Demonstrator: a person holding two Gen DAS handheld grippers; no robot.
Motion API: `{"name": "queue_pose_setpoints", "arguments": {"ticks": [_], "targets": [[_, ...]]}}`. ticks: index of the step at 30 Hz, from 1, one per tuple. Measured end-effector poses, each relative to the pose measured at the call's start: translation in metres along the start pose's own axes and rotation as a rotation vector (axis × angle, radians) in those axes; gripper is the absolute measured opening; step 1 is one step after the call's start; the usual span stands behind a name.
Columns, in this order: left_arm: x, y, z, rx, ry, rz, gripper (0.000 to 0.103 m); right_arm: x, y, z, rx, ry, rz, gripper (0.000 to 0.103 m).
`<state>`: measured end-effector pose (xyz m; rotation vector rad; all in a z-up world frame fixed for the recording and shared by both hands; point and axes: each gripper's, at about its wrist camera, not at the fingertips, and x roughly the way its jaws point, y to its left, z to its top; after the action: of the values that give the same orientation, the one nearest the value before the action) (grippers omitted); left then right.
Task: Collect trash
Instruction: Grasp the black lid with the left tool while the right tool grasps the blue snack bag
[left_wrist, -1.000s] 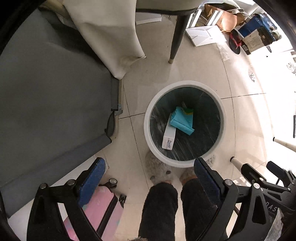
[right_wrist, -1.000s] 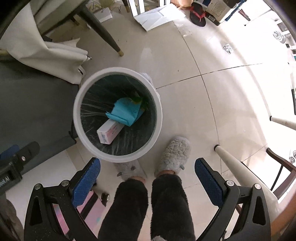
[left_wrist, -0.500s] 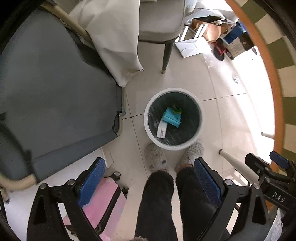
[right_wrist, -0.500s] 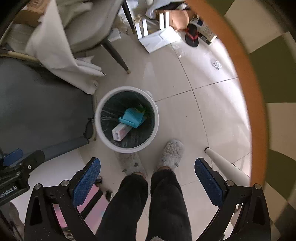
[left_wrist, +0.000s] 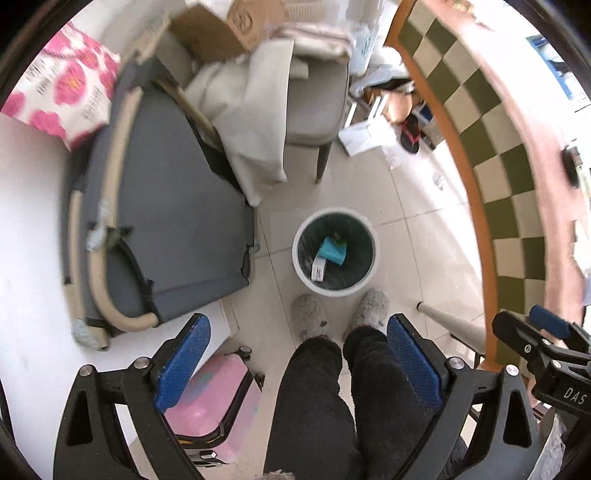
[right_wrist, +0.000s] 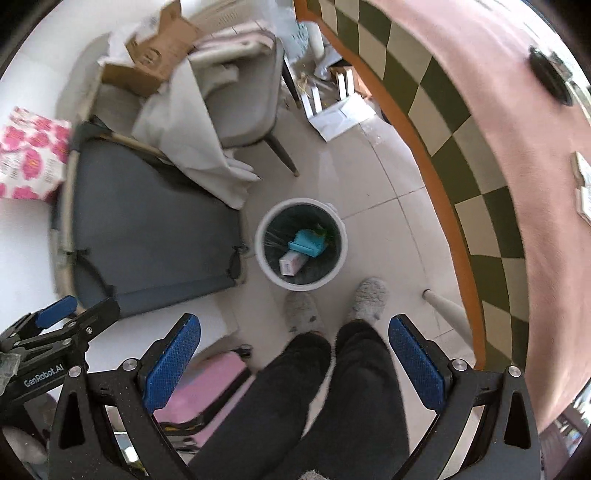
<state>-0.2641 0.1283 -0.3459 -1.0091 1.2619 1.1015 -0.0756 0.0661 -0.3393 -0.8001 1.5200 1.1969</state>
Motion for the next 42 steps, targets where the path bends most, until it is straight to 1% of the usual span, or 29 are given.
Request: {"name": "queue_pose_setpoints", "arguments": {"ticks": [4,6,8,9,10,11,13,14,16,17,18,19,20,21,23,24,26,30,33,34,35,36,38,40,42], "targets": [[-0.044,-0.018,0.016,0.045,-0.097,0.002,0.098,-0.041,-0.006,0.003,0.076,-0.050,0.064,0.103],[-0.065,-0.041,0.031,0.090,-0.146,-0.005,0.098,-0.065,-0.020,0.008,0.128,-0.092,0.084,0.103],[-0.079,-0.064,0.046,0.136,-0.181,-0.007,0.098,-0.083,-0.038,0.014,0.173,-0.132,0.084,0.103],[-0.086,-0.082,0.054,0.165,-0.205,-0.006,0.099,-0.094,-0.051,0.017,0.204,-0.153,0.076,0.103],[-0.092,-0.097,0.061,0.192,-0.218,-0.008,0.103,-0.105,-0.069,0.020,0.243,-0.174,0.069,0.103],[-0.097,-0.122,0.069,0.230,-0.233,-0.016,0.103,-0.115,-0.089,0.022,0.288,-0.191,0.059,0.103],[-0.104,-0.154,0.083,0.284,-0.254,-0.012,0.103,-0.133,-0.134,0.024,0.389,-0.221,0.036,0.103],[-0.105,-0.182,0.091,0.323,-0.254,-0.015,0.103,-0.140,-0.157,0.024,0.440,-0.233,0.022,0.103],[-0.105,-0.223,0.099,0.374,-0.254,-0.012,0.103,-0.150,-0.215,0.017,0.581,-0.256,-0.005,0.103],[-0.103,-0.252,0.105,0.409,-0.249,-0.007,0.103,-0.154,-0.242,0.013,0.644,-0.260,-0.017,0.103],[-0.101,-0.275,0.109,0.437,-0.242,-0.009,0.103,-0.158,-0.278,0.005,0.736,-0.265,-0.037,0.103],[-0.096,-0.302,0.114,0.468,-0.236,-0.001,0.103,-0.159,-0.302,-0.001,0.793,-0.270,-0.049,0.103],[-0.092,-0.320,0.118,0.489,-0.231,0.006,0.103,-0.159,-0.327,-0.006,0.855,-0.268,-0.065,0.103],[-0.088,-0.344,0.123,0.516,-0.219,0.009,0.103,-0.157,-0.360,-0.014,0.937,-0.260,-0.079,0.103],[-0.074,-0.394,0.134,0.563,-0.189,0.024,0.103,-0.151,-0.401,-0.020,1.028,-0.251,-0.087,0.103],[-0.064,-0.412,0.139,0.579,-0.168,0.027,0.103,-0.145,-0.426,-0.023,1.078,-0.229,-0.097,0.103],[-0.053,-0.444,0.145,0.602,-0.135,0.039,0.103,-0.131,-0.457,-0.024,1.142,-0.195,-0.057,0.103],[-0.020,-0.495,0.162,0.640,-0.063,0.071,0.103,-0.097,-0.496,-0.019,1.221,-0.141,-0.010,0.103],[-0.002,-0.508,0.173,0.641,-0.017,0.078,0.103,-0.080,-0.512,-0.014,1.243,-0.100,-0.033,0.101],[0.002,-0.510,0.176,0.637,-0.005,0.079,0.103,-0.079,-0.516,-0.013,1.249,-0.099,-0.035,0.101],[0.008,-0.512,0.182,0.627,0.015,0.074,0.103,-0.081,-0.518,-0.012,1.242,-0.099,-0.063,0.095],[0.012,-0.513,0.185,0.620,0.026,0.068,0.103,-0.085,-0.521,-0.008,1.223,-0.112,-0.080,0.077],[0.019,-0.515,0.192,0.603,0.051,0.051,0.103,-0.094,-0.524,0.000,1.162,-0.131,-0.107,0.076],[0.026,-0.518,0.197,0.588,0.082,0.021,0.103,-0.103,-0.528,0.006,1.112,-0.157,-0.117,0.076],[0.034,-0.525,0.201,0.577,0.122,-0.019,0.103,-0.112,-0.533,0.013,1.058,-0.185,-0.147,0.075]]}}
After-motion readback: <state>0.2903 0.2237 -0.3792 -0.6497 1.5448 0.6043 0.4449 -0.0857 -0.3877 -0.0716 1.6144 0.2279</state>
